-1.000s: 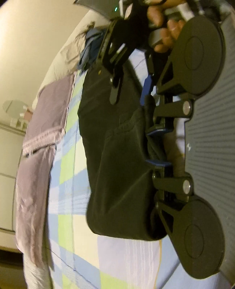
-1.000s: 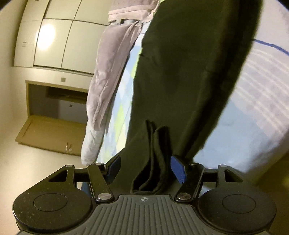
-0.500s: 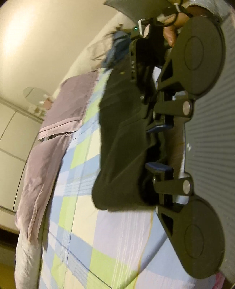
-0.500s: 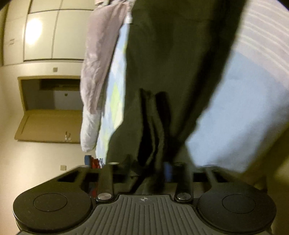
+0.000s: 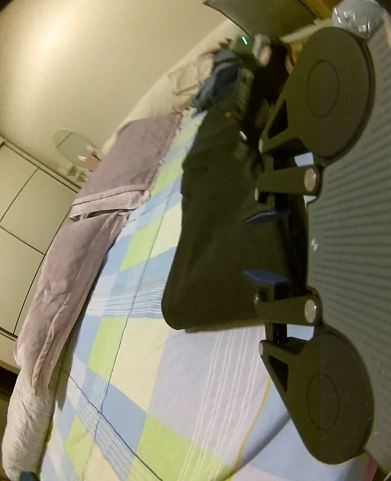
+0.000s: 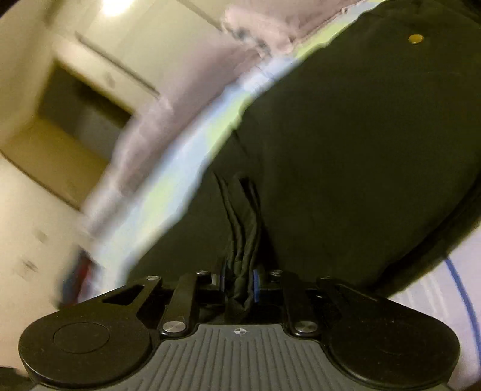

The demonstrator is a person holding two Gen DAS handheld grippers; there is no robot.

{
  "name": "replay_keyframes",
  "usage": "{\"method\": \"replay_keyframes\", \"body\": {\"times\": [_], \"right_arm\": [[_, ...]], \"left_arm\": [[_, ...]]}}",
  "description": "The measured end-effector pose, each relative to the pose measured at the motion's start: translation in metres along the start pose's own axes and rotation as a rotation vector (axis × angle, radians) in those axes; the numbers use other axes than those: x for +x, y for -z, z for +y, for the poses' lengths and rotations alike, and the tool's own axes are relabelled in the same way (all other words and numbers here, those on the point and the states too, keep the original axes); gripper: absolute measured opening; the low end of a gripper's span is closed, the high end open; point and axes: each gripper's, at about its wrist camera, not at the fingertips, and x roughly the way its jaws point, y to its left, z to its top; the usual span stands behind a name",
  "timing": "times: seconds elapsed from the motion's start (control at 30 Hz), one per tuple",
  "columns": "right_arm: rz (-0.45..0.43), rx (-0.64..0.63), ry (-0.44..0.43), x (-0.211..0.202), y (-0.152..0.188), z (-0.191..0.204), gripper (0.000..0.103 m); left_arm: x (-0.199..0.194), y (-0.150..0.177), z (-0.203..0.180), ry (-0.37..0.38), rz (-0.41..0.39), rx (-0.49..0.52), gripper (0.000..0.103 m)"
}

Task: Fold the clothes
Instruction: 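Fold the leg hems toward the waistband with the left gripper while the right gripper holds the waistband, then lower the folded trousers onto the duvet and smooth them with both grippers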

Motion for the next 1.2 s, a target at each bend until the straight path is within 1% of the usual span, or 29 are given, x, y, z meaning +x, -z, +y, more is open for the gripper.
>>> {"method": "replay_keyframes", "body": {"times": [0.03,0.07,0.1,0.13,0.17,0.2,0.23,0.27,0.3,0.33,0.4,0.43,0.47,0.5,0.57,0.63,0.7,0.73,0.8,0.83,0.87,0.9,0.93,0.97,1.07,1.17,1.2], "right_arm": [[-0.014,0.022,-0.027,-0.004,0.000,0.001,0.041],[-0.025,0.043,-0.062,-0.006,0.001,0.002,0.059],[-0.030,0.049,-0.080,-0.005,0.001,0.003,0.061],[-0.029,0.031,-0.059,0.000,0.001,0.009,0.061],[-0.012,-0.009,-0.016,0.005,0.002,0.015,0.059],[-0.002,-0.075,0.036,0.007,0.003,0.021,0.052],[0.004,-0.145,0.088,0.010,0.005,0.026,0.021],[0.011,-0.215,0.141,0.012,0.006,0.032,0.014],[-0.007,-0.264,0.141,0.007,0.007,0.037,0.014],[-0.032,-0.308,0.128,0.001,0.007,0.041,0.013],[-0.122,-0.410,0.078,-0.017,0.004,0.053,0.013],[-0.147,-0.419,0.072,-0.024,0.001,0.052,0.013],[-0.145,-0.399,0.086,-0.026,-0.003,0.046,0.013],[-0.125,-0.365,0.116,-0.023,-0.007,0.034,0.013],[-0.079,-0.296,0.175,-0.015,-0.011,0.010,0.013],[-0.075,-0.275,0.160,-0.017,-0.013,0.001,0.013],[-0.086,-0.289,0.178,-0.019,-0.011,0.002,0.013],[-0.087,-0.302,0.195,-0.021,-0.008,0.003,0.014],[-0.077,-0.376,0.224,-0.019,0.005,0.012,0.016],[-0.070,-0.415,0.237,-0.006,0.008,0.025,0.017],[-0.084,-0.442,0.272,-0.001,0.010,0.033,0.024],[-0.102,-0.467,0.314,0.002,0.012,0.040,0.036],[-0.121,-0.491,0.355,0.006,0.015,0.047,0.040],[-0.119,-0.514,0.367,0.008,0.019,0.050,0.042],[-0.098,-0.581,0.379,0.015,0.035,0.058,0.042],[-0.077,-0.647,0.391,0.023,0.052,0.065,0.042],[-0.070,-0.670,0.395,0.025,0.057,0.068,0.042]], "left_arm": [[0.003,0.001,-0.001,-0.005,0.003,0.003,0.028],[0.005,0.001,0.000,-0.008,0.005,0.003,0.028],[0.007,0.002,0.000,-0.011,0.007,0.002,0.028],[0.008,0.003,0.001,-0.013,0.008,0.001,0.028],[0.010,0.003,0.001,-0.016,0.009,-0.001,0.028],[0.011,0.003,0.001,-0.019,0.011,0.002,0.027],[0.012,0.001,0.001,-0.023,0.014,0.006,0.027],[0.013,0.000,0.001,-0.027,0.016,0.011,0.027],[0.013,-0.002,0.001,-0.030,0.016,0.021,0.027],[0.013,-0.004,0.000,-0.030,0.014,0.033,0.027],[0.015,-0.007,-0.001,-0.023,0.020,0.050,0.027],[0.018,-0.008,-0.002,-0.019,0.028,0.057,0.027],[0.021,-0.008,-0.003,-0.013,0.035,0.064,0.026],[0.024,-0.007,-0.004,-0.004,0.041,0.070,0.024],[0.029,-0.005,-0.007,-0.002,0.055,0.085,0.023],[0.032,-0.003,-0.010,-0.020,0.065,0.112,0.022],[0.035,-0.003,-0.010,-0.036,0.079,0.129,0.020],[0.035,-0.004,-0.011,-0.055,0.085,0.151,0.018],[0.034,-0.007,-0.013,-0.104,0.094,0.213,0.012],[0.030,-0.009,-0.014,-0.119,0.087,0.231,0.012],[0.025,-0.011,-0.013,-0.127,0.077,0.242,0.011],[0.021,-0.014,-0.013,-0.136,0.067,0.252,0.011],[0.018,-0.016,-0.012,-0.130,0.059,0.257,0.010],[0.016,-0.017,-0.011,-0.115,0.052,0.258,0.009],[0.022,-0.015,-0.014,-0.093,0.064,0.295,0.006],[0.038,-0.005,-0.020,-0.067,0.106,0.313,0.003],[0.043,0.000,-0.020,-0.071,0.122,0.326,0.003]]}}
